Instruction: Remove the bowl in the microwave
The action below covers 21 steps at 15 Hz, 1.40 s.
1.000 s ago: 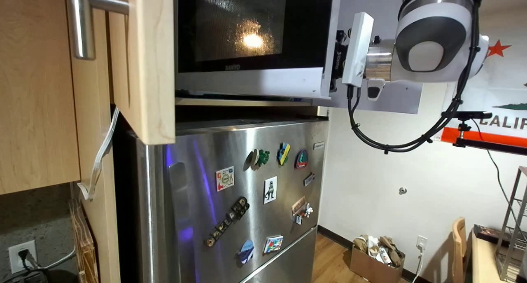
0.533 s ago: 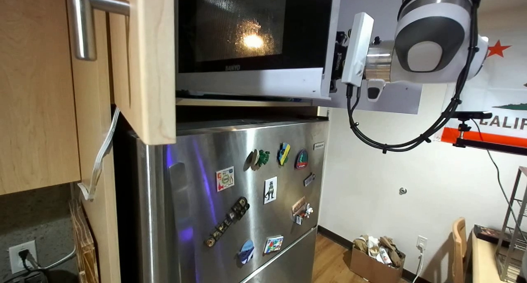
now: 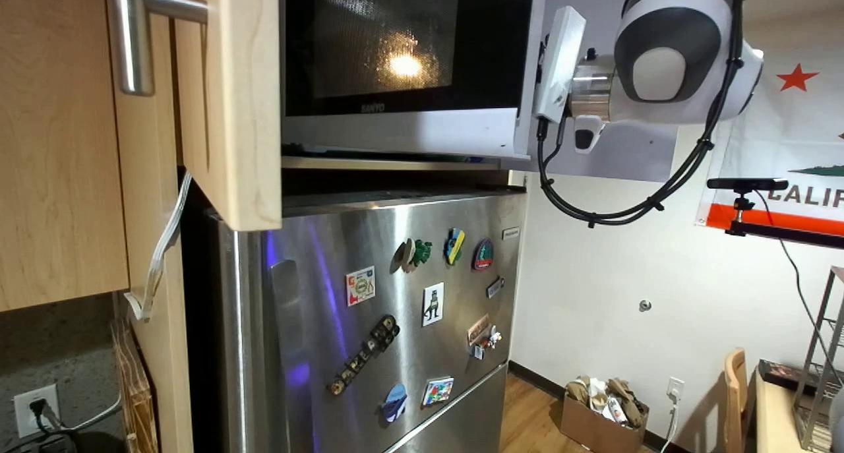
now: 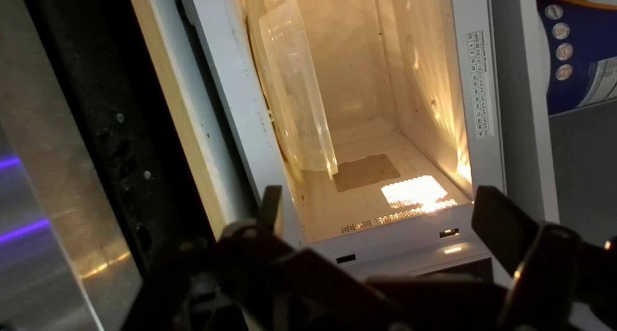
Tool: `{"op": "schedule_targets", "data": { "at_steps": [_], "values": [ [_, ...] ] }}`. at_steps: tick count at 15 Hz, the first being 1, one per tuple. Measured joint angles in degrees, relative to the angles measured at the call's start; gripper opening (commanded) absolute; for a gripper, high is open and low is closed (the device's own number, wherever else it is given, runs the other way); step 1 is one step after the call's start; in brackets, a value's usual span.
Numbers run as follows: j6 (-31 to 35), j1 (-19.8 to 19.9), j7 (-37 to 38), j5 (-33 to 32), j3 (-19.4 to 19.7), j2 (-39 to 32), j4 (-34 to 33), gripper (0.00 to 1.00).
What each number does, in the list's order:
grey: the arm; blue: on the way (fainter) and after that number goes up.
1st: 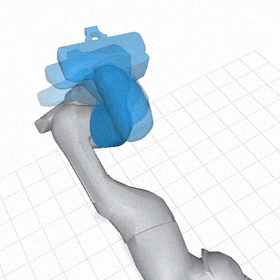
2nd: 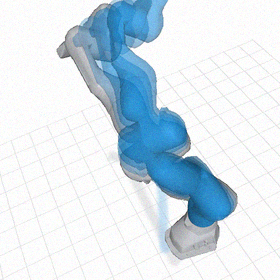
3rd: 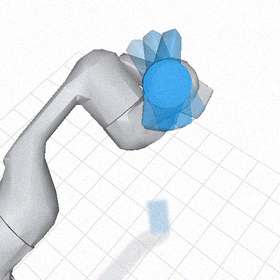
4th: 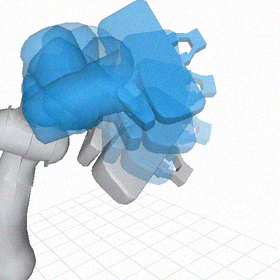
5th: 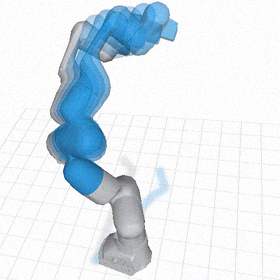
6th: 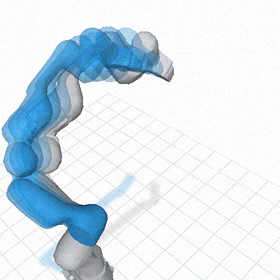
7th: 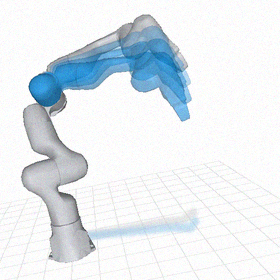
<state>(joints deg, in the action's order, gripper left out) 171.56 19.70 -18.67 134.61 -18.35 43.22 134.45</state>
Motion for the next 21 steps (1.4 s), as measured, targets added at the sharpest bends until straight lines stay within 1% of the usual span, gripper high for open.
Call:
{"op": "schedule_targets", "data": {
  "at_steps": [3, 6, 7, 9, 12, 15, 18, 21],
  "values": [
    [0.22, 4.99, -0.08, 3.0, -3.72, -2.81, -3.67, 1.0],
    [0.29, 9.42, -0.11, 4.11, -7.74, -5.22, -6.66, 1.0],
    [0.29, 10.05, -0.11, 4.03, -8.65, -5.8, -7.31, 1.0],
    [0.29, 9.08, 0.29, 1.86, -9.17, -6.92, -7.78, 1.0],
    [0.29, 4.61, 4.5, -4.84, -7.5, -8.61, -7.79, 1.0],
    [0.29, 1.37, 10.19, -10.97, -3.25, -9.48, -8.1, 1.0],
    [0.44, 1.25, 14.04, -13.75, 1.13, -10.2, -9.9, 1.0],
    [1.24, 1.8, 15.36, -14.36, 3.2, -12.18, -12.92, 1.0]
  ]
}}
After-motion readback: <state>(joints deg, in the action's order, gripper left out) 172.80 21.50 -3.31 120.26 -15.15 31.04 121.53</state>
